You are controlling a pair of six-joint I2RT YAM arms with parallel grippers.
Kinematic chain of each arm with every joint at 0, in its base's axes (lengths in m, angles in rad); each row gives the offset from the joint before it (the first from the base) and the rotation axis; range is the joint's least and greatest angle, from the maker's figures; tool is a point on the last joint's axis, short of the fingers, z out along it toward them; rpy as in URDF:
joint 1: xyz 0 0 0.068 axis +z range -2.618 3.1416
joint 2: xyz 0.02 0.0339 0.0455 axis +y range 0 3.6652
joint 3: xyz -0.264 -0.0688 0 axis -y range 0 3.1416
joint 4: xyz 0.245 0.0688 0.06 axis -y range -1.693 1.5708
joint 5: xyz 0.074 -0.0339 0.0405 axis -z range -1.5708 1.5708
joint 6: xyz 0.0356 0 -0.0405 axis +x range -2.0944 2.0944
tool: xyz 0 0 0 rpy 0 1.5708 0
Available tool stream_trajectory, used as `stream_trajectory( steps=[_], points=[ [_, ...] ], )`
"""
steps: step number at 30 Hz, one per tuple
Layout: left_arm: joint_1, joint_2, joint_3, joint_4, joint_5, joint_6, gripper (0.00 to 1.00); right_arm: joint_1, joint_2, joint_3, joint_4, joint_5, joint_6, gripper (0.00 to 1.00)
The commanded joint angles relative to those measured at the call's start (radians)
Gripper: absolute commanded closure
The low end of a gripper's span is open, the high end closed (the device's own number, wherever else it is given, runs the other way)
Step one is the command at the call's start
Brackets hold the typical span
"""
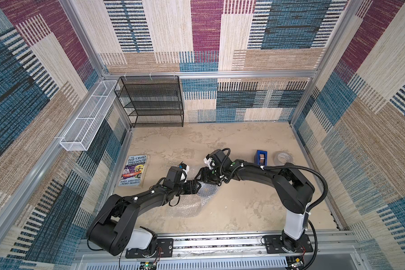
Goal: Wrap bowls in bubble wrap
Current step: Wrap the bowl in bubble wrap.
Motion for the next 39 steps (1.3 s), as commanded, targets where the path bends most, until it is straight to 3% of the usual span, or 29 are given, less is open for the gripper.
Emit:
stream_trajectory(
  steps=[1, 6, 16, 26, 33, 39],
  points=[
    [-0.001, 0.022, 0.001, 0.052, -0.043, -0.037, 0.26, 0.006, -0.014, -0.008, 0.012, -0.032, -0.001, 0.33],
    [-0.003, 0.035, 0.011, 0.075, -0.029, -0.069, 0.32, 0.008, -0.018, -0.015, 0.024, -0.033, 0.008, 0.34],
    [-0.006, -0.139, 0.022, -0.057, -0.072, -0.063, 0.25, 0.01, -0.022, -0.029, 0.035, -0.039, 0.01, 0.34],
    [-0.033, -0.07, 0.039, -0.033, -0.053, -0.03, 0.25, 0.011, -0.023, -0.039, 0.076, -0.063, 0.039, 0.34],
    [-0.064, -0.037, 0.048, 0.0, -0.098, -0.064, 0.3, 0.012, -0.032, -0.042, 0.09, -0.068, 0.048, 0.34],
    [-0.065, -0.01, 0.044, 0.048, -0.141, -0.107, 0.44, 0.014, -0.046, -0.046, 0.09, -0.07, 0.047, 0.35]
  ],
)
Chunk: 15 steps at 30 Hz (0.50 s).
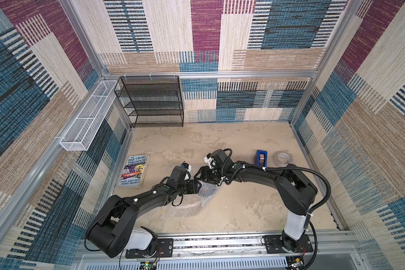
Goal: Wrap bowls in bubble wrap
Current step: Wrap the bowl in bubble wrap.
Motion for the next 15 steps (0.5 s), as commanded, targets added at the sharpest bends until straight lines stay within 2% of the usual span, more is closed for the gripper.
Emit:
stream_trajectory(
  steps=[1, 8, 12, 15],
  points=[
    [0.0, 0.015, 0.01, 0.11, -0.052, -0.045, 0.47, 0.01, -0.012, -0.006, 0.004, -0.066, -0.005, 0.35],
    [-0.002, 0.067, 0.033, 0.147, -0.02, -0.048, 0.59, 0.012, -0.023, -0.034, 0.013, -0.065, -0.004, 0.35],
    [-0.002, 0.08, 0.035, 0.143, -0.023, -0.049, 0.73, 0.012, -0.038, -0.045, 0.019, -0.057, -0.002, 0.35],
    [-0.002, 0.084, 0.034, 0.134, -0.028, -0.051, 0.76, 0.01, -0.071, -0.031, 0.004, -0.023, -0.014, 0.35]
  ],
)
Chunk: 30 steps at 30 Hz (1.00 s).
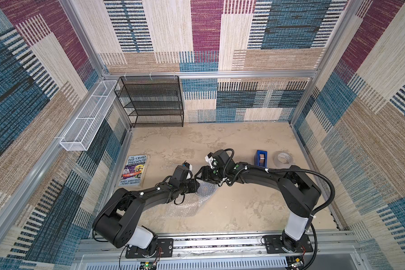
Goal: Wrap bowls in bubble wrap
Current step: Wrap the bowl in bubble wrap.
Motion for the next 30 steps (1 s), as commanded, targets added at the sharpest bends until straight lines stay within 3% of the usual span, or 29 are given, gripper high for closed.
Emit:
stream_trajectory(
  steps=[1, 5, 10, 16, 25, 30],
  points=[
    [0.001, 0.003, 0.012, 0.083, -0.026, -0.026, 0.77, 0.006, -0.04, 0.016, -0.042, -0.024, -0.026, 0.35],
    [0.0, -0.001, 0.014, 0.069, -0.032, -0.024, 0.81, -0.024, -0.113, 0.019, -0.077, 0.041, -0.044, 0.37],
    [-0.002, -0.014, 0.016, 0.042, -0.047, -0.023, 0.96, -0.149, -0.255, -0.139, -0.041, 0.075, -0.013, 0.39],
    [-0.004, -0.019, 0.01, 0.033, -0.055, -0.021, 0.97, -0.287, -0.362, -0.343, 0.042, 0.072, 0.0, 0.41],
    [-0.004, 0.027, 0.094, -0.05, -0.021, 0.033, 0.98, -0.397, -0.259, -0.383, 0.227, 0.01, -0.007, 0.38],
    [-0.004, 0.097, 0.214, -0.18, 0.033, 0.092, 1.0, -0.416, -0.159, -0.339, 0.322, -0.021, -0.007, 0.38]
  ],
)
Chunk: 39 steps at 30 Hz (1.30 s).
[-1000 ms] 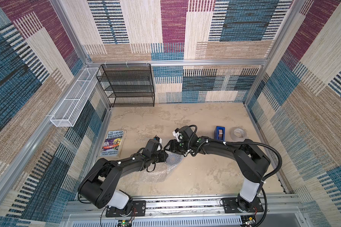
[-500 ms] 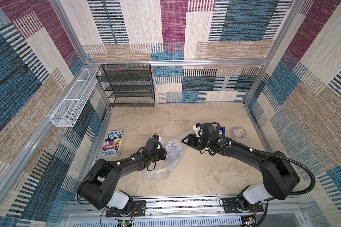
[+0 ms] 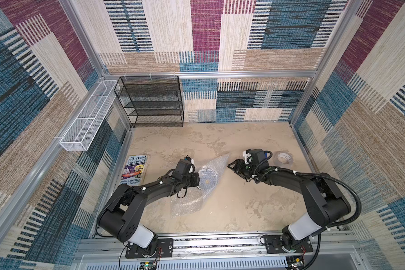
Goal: Wrap bowls in bubble wrap
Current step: Wrap the bowl in bubble wrap.
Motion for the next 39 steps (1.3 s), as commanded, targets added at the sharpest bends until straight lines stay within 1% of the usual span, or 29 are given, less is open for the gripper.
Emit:
stream_trajectory(
  steps=[1, 4, 9, 16, 23, 28, 31, 39],
  points=[
    [0.0, 0.04, 0.067, -0.079, 0.081, 0.065, 1.0, -0.003, 0.042, 0.035, 0.13, -0.04, 0.001, 0.38],
    [0.001, 0.086, 0.108, -0.115, 0.133, 0.084, 1.0, -0.008, 0.097, 0.092, 0.116, -0.046, -0.012, 0.38],
    [0.001, 0.102, 0.105, -0.124, 0.154, 0.09, 1.0, -0.036, 0.117, 0.095, 0.122, -0.05, 0.003, 0.38],
    [0.001, 0.065, 0.081, -0.123, 0.133, 0.091, 1.0, -0.063, 0.105, 0.081, 0.062, -0.046, -0.018, 0.38],
    [0.0, 0.05, 0.071, -0.121, 0.126, 0.088, 1.0, -0.077, 0.102, 0.053, 0.058, -0.051, -0.028, 0.38],
    [-0.002, 0.055, 0.068, -0.122, 0.125, 0.099, 1.0, -0.078, 0.136, 0.047, 0.105, -0.072, -0.021, 0.39],
    [-0.002, 0.056, 0.062, -0.122, 0.111, 0.105, 1.0, -0.078, 0.169, 0.057, 0.127, -0.081, -0.023, 0.42],
    [-0.004, 0.053, 0.063, -0.128, 0.112, 0.112, 1.0, -0.081, 0.228, 0.055, 0.264, -0.134, 0.017, 0.47]
  ],
)
